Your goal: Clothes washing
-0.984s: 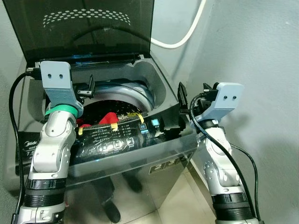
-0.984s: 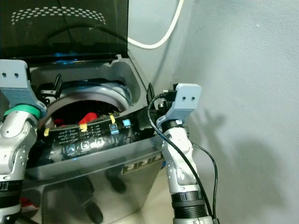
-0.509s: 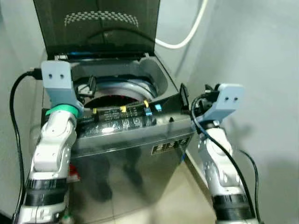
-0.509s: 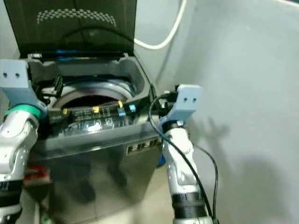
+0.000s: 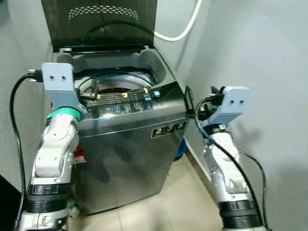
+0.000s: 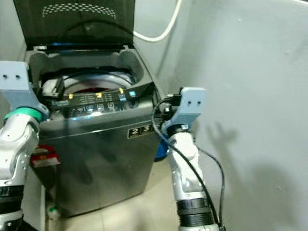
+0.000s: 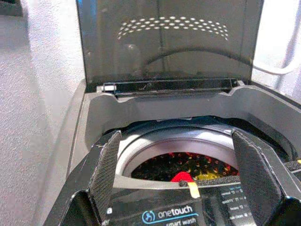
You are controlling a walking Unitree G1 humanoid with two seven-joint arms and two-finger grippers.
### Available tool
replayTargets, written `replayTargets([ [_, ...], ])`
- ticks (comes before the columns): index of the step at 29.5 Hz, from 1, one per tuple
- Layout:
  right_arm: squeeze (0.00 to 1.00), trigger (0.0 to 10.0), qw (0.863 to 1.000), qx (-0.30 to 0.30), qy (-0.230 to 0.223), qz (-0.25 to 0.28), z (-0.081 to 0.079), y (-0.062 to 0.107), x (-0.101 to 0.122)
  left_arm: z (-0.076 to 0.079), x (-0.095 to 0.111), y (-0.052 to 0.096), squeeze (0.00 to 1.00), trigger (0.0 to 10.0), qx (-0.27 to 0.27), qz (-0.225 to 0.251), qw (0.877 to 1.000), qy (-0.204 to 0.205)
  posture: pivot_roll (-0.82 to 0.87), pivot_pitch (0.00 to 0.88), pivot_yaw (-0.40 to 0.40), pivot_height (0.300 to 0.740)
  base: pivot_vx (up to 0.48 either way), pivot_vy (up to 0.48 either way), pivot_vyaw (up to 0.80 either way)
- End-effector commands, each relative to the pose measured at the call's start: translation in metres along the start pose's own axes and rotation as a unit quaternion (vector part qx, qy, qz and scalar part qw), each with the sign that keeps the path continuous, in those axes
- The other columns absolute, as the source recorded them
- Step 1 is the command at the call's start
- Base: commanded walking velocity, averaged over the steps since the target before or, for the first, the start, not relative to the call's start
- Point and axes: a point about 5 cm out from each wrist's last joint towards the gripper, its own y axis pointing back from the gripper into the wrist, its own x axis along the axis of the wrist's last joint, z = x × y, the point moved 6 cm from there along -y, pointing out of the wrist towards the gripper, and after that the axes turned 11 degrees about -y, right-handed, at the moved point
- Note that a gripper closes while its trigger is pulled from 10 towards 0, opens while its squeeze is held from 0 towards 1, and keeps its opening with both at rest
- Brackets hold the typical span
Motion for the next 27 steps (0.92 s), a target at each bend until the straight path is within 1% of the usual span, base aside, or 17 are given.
replayTargets([
  [1,0.00,10.0,1.000,-0.007,0.006,-0.004,0.0047,0.0009,-0.0020,0.0042,-0.0050,0.0003,0.00,10.0,-0.008,-0.010,1.000,0.002,0.14,0.000,-0.003,0.740,0.000,0.000,0.00],
  [27,0.00,10.0,1.000,-0.003,0.008,-0.009,0.0034,0.0016,-0.0052,0.0071,-0.0070,0.0007,0.00,10.0,-0.014,-0.012,1.000,-0.002,0.14,0.000,-0.005,0.740,0.000,0.000,0.00],
])
